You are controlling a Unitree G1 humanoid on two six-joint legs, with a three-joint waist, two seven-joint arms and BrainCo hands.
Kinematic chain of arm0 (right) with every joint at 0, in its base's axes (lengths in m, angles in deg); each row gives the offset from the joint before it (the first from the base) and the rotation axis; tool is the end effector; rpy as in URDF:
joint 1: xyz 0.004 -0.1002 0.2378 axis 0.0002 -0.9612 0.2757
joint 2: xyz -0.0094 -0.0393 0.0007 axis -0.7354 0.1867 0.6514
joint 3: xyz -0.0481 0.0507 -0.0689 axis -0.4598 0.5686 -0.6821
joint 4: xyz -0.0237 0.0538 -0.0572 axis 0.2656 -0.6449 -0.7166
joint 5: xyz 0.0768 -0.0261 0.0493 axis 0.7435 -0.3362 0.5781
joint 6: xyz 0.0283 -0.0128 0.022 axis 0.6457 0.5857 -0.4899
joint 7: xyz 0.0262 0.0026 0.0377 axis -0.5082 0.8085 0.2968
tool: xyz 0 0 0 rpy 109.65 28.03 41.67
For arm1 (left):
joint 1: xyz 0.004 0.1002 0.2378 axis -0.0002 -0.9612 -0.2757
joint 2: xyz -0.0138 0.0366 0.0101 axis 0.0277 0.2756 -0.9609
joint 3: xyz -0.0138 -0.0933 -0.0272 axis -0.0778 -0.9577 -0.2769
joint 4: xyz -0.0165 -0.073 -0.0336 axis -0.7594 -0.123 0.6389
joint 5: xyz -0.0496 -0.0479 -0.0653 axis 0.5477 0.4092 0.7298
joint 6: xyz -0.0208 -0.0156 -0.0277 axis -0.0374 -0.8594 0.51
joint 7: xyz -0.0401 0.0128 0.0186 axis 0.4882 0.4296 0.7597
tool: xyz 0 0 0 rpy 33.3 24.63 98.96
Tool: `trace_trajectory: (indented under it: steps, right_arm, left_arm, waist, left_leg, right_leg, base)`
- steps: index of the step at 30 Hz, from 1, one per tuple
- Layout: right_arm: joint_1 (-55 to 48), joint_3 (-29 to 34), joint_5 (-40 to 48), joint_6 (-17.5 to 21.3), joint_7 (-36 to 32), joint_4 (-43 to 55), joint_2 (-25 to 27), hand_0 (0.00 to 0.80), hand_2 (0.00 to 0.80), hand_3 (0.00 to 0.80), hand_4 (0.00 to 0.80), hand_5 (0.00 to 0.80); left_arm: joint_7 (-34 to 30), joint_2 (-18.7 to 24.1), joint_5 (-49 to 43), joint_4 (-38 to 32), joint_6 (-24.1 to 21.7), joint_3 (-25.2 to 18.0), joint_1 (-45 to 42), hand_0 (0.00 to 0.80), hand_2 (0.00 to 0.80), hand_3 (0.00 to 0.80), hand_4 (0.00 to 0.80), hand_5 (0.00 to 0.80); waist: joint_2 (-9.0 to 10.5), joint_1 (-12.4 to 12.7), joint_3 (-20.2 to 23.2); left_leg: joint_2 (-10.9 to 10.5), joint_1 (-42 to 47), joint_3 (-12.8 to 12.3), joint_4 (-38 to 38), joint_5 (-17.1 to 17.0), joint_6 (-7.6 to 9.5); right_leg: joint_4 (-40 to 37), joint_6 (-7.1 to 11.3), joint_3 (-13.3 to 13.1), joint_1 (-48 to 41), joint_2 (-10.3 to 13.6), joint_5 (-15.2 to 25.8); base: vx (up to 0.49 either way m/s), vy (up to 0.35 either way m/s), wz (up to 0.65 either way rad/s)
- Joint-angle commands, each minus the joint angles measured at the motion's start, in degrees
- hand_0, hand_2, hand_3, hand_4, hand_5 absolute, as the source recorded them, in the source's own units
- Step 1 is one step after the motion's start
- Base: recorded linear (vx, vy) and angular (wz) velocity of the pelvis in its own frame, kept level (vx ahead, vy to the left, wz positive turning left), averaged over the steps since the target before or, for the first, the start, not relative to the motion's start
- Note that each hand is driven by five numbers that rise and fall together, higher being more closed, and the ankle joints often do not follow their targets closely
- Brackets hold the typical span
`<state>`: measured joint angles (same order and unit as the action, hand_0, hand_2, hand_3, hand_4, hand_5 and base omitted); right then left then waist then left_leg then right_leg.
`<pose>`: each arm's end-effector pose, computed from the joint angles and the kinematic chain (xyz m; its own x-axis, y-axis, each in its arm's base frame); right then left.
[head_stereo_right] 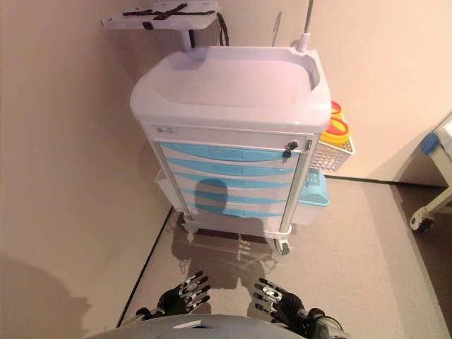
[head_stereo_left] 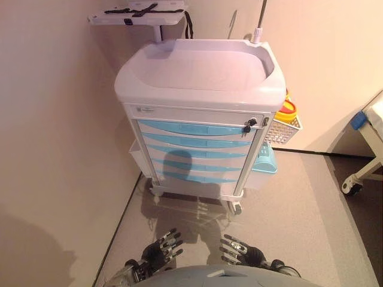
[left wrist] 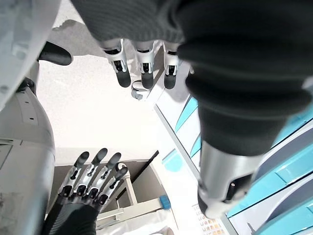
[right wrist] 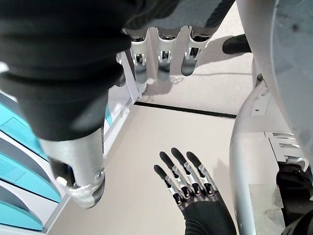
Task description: Open the drawer and pick up the medicine
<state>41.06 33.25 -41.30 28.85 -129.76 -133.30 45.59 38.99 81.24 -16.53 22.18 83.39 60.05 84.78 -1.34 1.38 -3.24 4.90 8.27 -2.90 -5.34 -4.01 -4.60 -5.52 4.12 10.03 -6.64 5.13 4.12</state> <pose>0.0720 -0.2094 -0.1052 0.4994 0.5442 -0.6741 -0.0003 0.7782 0.6281 0.0709 0.1918 -0.1062 0.5953 -0.5217 -0.6111 -0.0469 0.7367 -0.6746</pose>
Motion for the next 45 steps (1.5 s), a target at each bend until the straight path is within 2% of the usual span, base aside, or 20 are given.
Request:
trace_trajectory:
  steps: [1,6,9,13,17,29,45]
  right_arm:
    - [3.7,-0.4,-0.5,1.5,0.2,-2.3,-2.2,0.000,0.000,0.000,0.000,0.000]
    - [3.8,0.0,-0.6,1.6,0.1,-2.5,-2.2,0.000,0.000,0.000,0.000,0.000]
    - [3.6,0.2,-0.4,1.6,-0.1,-2.3,-2.1,0.000,0.000,0.000,0.000,0.000]
    - [3.5,0.3,-0.1,1.9,-0.2,-2.4,-2.4,0.000,0.000,0.000,0.000,0.000]
    - [3.5,0.0,0.3,2.0,0.0,-2.2,-2.6,0.000,0.000,0.000,0.000,0.000]
    - [3.3,0.4,-0.2,1.9,0.5,-2.0,-2.5,0.000,0.000,0.000,0.000,0.000]
    - [2.8,1.0,0.2,2.0,1.5,-1.9,-2.5,0.000,0.000,0.000,0.000,0.000]
  left_arm:
    - [-1.4,-2.4,1.6,3.4,-0.6,-0.3,4.5,0.000,0.000,0.000,0.000,0.000]
    - [-3.5,-2.6,5.1,2.9,-0.3,-1.3,4.4,0.000,0.000,0.000,0.000,0.000]
    - [-3.4,-2.5,6.9,2.4,-2.8,-1.8,4.1,0.000,0.000,0.000,0.000,0.000]
    - [-1.4,-2.6,5.4,2.5,-5.0,-2.1,4.1,0.000,0.000,0.000,0.000,0.000]
    - [-1.2,-2.8,4.9,2.7,-5.3,-1.9,4.3,0.000,0.000,0.000,0.000,0.000]
    - [-5.8,-2.9,7.4,3.1,2.3,-2.5,4.0,0.000,0.000,0.000,0.000,0.000]
    - [-6.2,-3.3,9.7,4.0,5.6,-3.8,3.6,0.000,0.000,0.000,0.000,0.000]
  waist:
    - [1.06,0.1,-1.7]
    - [1.07,0.2,-1.7]
    - [1.11,0.3,-1.8]
    - [1.37,0.6,-1.8]
    - [1.56,0.6,-1.8]
    - [1.53,0.3,-1.8]
    - [1.62,0.3,-3.1]
  left_leg:
    - [-3.7,-1.1,-0.1,0.3,2.9,0.93]
    - [-3.8,-1.2,-0.1,0.3,3.0,0.90]
    - [-3.8,-1.2,0.1,0.3,3.0,0.93]
    - [-3.8,-1.2,0.3,0.3,2.9,0.93]
    - [-3.8,-1.1,0.3,0.3,3.0,0.94]
    - [-3.8,-1.0,-0.1,0.3,3.1,1.02]
    - [-3.7,-1.2,0.4,0.3,3.0,1.21]
  right_leg:
    - [1.5,2.36,0.7,-0.5,-0.5,-1.8]
    - [1.5,2.40,0.7,-0.5,-0.5,-1.8]
    - [1.5,2.39,0.8,-0.5,-0.5,-1.7]
    - [1.6,2.38,0.9,-0.6,-0.5,-1.7]
    - [1.6,2.33,0.9,-0.7,-0.6,-1.7]
    - [1.7,2.34,0.7,-0.6,-0.5,-1.9]
    - [3.1,2.40,0.3,0.2,-0.2,-2.3]
  base:
    - [0.000,0.000,0.00]
    - [0.000,0.000,0.00]
    - [0.000,0.000,0.00]
    - [0.000,0.000,0.00]
    - [0.000,0.000,0.00]
    - [0.000,0.000,0.00]
    - [0.023,0.005,0.00]
